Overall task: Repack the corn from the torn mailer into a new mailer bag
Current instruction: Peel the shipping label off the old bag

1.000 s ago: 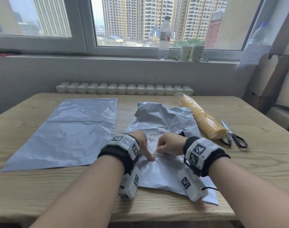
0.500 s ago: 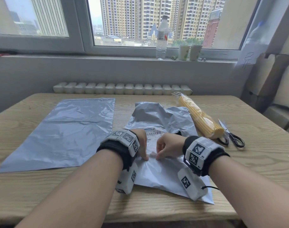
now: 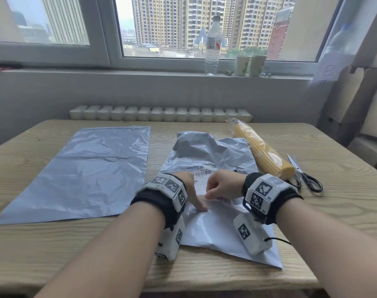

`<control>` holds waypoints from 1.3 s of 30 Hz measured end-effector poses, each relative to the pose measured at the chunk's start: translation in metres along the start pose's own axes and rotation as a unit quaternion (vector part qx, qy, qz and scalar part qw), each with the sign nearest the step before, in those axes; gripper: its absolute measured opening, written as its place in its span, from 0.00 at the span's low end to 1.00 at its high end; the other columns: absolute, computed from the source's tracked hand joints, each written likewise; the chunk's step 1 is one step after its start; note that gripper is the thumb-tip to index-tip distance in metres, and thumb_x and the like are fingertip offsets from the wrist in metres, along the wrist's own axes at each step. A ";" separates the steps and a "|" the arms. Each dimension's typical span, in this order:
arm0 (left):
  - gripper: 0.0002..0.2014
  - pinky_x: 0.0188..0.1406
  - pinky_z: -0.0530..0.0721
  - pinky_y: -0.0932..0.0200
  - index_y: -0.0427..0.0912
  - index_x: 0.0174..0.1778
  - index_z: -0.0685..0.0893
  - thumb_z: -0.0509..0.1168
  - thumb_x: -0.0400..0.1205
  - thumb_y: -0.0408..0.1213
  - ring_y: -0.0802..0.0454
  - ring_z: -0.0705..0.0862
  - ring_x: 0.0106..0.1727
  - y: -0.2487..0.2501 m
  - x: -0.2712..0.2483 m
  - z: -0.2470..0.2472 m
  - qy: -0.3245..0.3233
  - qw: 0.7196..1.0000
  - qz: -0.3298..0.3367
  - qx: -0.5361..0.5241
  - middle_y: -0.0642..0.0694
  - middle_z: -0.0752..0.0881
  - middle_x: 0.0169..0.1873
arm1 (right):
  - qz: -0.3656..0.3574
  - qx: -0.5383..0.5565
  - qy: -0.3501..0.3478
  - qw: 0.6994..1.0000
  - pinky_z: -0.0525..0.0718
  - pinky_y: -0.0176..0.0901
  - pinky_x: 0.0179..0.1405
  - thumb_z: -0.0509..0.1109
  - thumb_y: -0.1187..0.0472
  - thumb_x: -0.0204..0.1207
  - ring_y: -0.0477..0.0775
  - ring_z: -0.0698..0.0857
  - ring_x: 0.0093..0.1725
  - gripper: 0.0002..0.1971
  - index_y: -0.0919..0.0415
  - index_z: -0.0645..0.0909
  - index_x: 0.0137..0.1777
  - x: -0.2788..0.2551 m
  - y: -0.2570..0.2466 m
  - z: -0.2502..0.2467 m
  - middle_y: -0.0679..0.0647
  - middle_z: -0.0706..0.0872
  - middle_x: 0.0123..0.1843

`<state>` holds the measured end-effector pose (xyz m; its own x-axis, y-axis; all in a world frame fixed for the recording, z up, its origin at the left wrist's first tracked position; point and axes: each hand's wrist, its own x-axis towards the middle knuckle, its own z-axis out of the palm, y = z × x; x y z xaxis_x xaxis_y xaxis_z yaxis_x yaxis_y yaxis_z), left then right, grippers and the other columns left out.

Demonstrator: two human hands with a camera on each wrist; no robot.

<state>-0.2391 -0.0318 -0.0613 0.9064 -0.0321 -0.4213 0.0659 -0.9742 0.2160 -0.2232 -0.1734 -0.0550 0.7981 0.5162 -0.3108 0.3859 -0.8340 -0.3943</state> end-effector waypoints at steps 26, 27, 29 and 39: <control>0.24 0.33 0.77 0.62 0.38 0.46 0.86 0.79 0.66 0.55 0.52 0.81 0.36 0.001 -0.002 -0.016 0.003 0.997 0.032 0.063 0.49 0.84 0.35 | 0.020 -0.036 0.021 0.999 0.82 0.41 0.45 0.76 0.56 0.70 0.46 0.81 0.40 0.09 0.49 0.81 0.32 -0.009 0.013 -0.006 0.45 0.84 0.36; 0.25 0.34 0.77 0.62 0.38 0.44 0.86 0.78 0.66 0.57 0.51 0.81 0.37 0.001 -0.003 -0.016 0.011 0.997 0.030 0.068 0.48 0.84 0.36 | 0.019 -0.035 0.025 0.999 0.83 0.43 0.47 0.76 0.56 0.71 0.48 0.82 0.41 0.10 0.49 0.80 0.30 -0.006 0.012 -0.005 0.46 0.85 0.37; 0.27 0.39 0.78 0.60 0.40 0.37 0.82 0.75 0.65 0.64 0.50 0.81 0.39 0.003 -0.005 -0.015 0.015 0.997 0.010 0.073 0.48 0.85 0.36 | 0.017 -0.021 0.027 0.999 0.83 0.44 0.48 0.75 0.56 0.72 0.49 0.83 0.41 0.11 0.48 0.79 0.30 -0.003 0.008 -0.005 0.47 0.85 0.36; 0.44 0.60 0.83 0.56 0.42 0.62 0.82 0.71 0.60 0.74 0.48 0.86 0.58 -0.004 -0.008 0.002 0.029 0.993 -0.082 0.073 0.44 0.88 0.57 | 0.013 0.024 0.015 1.000 0.83 0.40 0.41 0.77 0.59 0.69 0.43 0.80 0.29 0.09 0.50 0.82 0.30 0.000 0.002 0.003 0.45 0.83 0.28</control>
<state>-0.2479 -0.0280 -0.0605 0.9111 0.1394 -0.3879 0.1580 -0.9873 0.0163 -0.2237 -0.1741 -0.0581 0.8213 0.4883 -0.2951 0.3432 -0.8360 -0.4282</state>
